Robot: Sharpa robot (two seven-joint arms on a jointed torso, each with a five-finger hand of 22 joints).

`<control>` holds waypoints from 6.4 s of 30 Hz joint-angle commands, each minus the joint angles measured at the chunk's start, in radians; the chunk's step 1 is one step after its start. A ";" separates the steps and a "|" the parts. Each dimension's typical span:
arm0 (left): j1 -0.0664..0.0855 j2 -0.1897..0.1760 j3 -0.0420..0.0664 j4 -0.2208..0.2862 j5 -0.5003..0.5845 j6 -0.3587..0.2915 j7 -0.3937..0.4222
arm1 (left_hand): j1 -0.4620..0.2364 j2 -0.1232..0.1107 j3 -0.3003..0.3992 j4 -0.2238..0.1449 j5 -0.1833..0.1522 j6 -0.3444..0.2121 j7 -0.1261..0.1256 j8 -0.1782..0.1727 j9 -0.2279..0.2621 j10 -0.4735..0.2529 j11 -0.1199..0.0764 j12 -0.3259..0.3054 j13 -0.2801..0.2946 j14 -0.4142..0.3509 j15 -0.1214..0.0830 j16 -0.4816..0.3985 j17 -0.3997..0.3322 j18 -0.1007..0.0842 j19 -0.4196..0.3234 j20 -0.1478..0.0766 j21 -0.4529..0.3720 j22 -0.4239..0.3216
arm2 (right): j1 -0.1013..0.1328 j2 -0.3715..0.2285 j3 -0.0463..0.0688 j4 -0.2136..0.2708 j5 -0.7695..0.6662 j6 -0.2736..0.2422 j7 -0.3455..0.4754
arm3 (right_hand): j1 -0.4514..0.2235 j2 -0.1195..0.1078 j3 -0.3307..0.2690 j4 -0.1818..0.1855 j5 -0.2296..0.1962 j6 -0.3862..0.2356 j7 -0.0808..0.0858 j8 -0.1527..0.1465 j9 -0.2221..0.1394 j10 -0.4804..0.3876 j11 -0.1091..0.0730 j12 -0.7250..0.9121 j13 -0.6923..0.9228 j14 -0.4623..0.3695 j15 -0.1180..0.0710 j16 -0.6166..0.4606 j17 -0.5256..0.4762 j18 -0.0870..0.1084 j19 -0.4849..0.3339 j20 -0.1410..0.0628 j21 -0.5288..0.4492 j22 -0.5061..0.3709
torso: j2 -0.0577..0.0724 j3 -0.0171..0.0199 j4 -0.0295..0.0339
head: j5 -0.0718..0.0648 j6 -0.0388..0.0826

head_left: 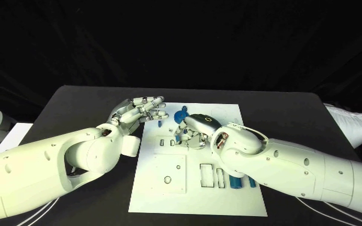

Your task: Assemble the parts on the task board

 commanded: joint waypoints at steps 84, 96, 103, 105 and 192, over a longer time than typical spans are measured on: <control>0.038 0.001 0.002 -0.057 -0.614 0.222 -0.694 | -0.238 -0.019 -0.131 0.181 -0.006 0.118 -0.118 0.131 0.090 0.247 -0.151 0.750 0.668 0.375 -0.151 1.374 1.385 -0.092 0.447 -0.156 0.989 0.970 | 0.101 -0.351 0.029 0.200 0.497 -0.007 0.312 | -0.030 -0.080 -0.129 0.094 0.012 -0.107 0.028 -0.030 -0.006 0.055 0.039 -0.120 0.209 0.106 0.034 0.004 0.263 -0.003 0.059 0.029 -0.032 0.183 | -0.034 0.0103 -0.0124 | 0.013 -0.021; 0.102 0.102 0.002 -0.110 -1.004 0.333 -1.028 | -0.262 0.029 -0.256 0.196 -0.024 0.042 -0.165 0.420 0.329 0.241 -0.171 1.117 1.030 0.375 -0.170 1.374 1.385 -0.125 0.480 -0.171 1.188 1.255 | 0.120 -0.393 0.030 0.128 0.587 -0.036 0.308 | -0.027 -0.073 -0.134 0.093 0.038 -0.104 0.027 -0.030 -0.005 0.053 0.038 -0.125 0.207 0.106 0.033 0.004 0.263 -0.001 0.056 0.029 -0.036 0.177 | -0.056 0.0185 -0.0128 | 0.021 -0.036; 0.120 0.173 0.002 -0.165 -1.039 0.343 -1.073 | -0.240 0.050 -0.293 0.195 -0.022 -0.039 -0.168 0.513 0.441 0.206 -0.174 1.088 0.995 0.375 -0.176 1.374 1.385 -0.128 0.488 -0.177 1.194 1.273 | 0.121 -0.391 0.030 0.106 0.587 -0.036 0.300 | -0.025 -0.072 -0.134 0.092 0.042 -0.103 0.027 -0.030 -0.005 0.053 0.038 -0.125 0.207 0.106 0.033 0.004 0.263 -0.001 0.055 0.028 -0.036 0.176 | -0.059 0.0209 -0.0135 | 0.027 -0.041; 0.124 0.191 0.001 -0.180 -1.051 0.357 -1.079 | -0.239 0.054 -0.295 0.196 -0.021 -0.043 -0.169 0.518 0.449 0.210 -0.174 1.095 1.002 0.375 -0.177 1.374 1.385 -0.129 0.490 -0.177 1.195 1.277 | 0.121 -0.390 0.030 0.102 0.586 -0.036 0.297 | -0.025 -0.072 -0.134 0.092 0.042 -0.103 0.027 -0.030 -0.005 0.053 0.038 -0.125 0.207 0.106 0.033 0.004 0.263 -0.001 0.055 0.028 -0.036 0.176 | -0.059 0.0211 -0.0146 | 0.028 -0.042; 0.132 0.371 -0.011 -0.320 -1.088 0.521 -1.095 | -0.041 -0.063 0.300 0.091 0.069 -0.094 -0.174 0.544 0.583 0.234 -0.186 1.116 1.035 0.375 -0.186 1.374 1.385 -0.137 0.506 -0.193 1.217 1.329 | 0.119 -0.356 0.027 0.045 0.571 -0.005 0.275 | -0.025 -0.068 -0.144 0.093 0.076 -0.102 0.026 -0.031 -0.005 0.050 0.037 -0.134 0.202 0.106 0.031 0.003 0.261 0.003 0.047 0.027 -0.045 0.159 | -0.056 0.0193 -0.0123 | 0.036 -0.072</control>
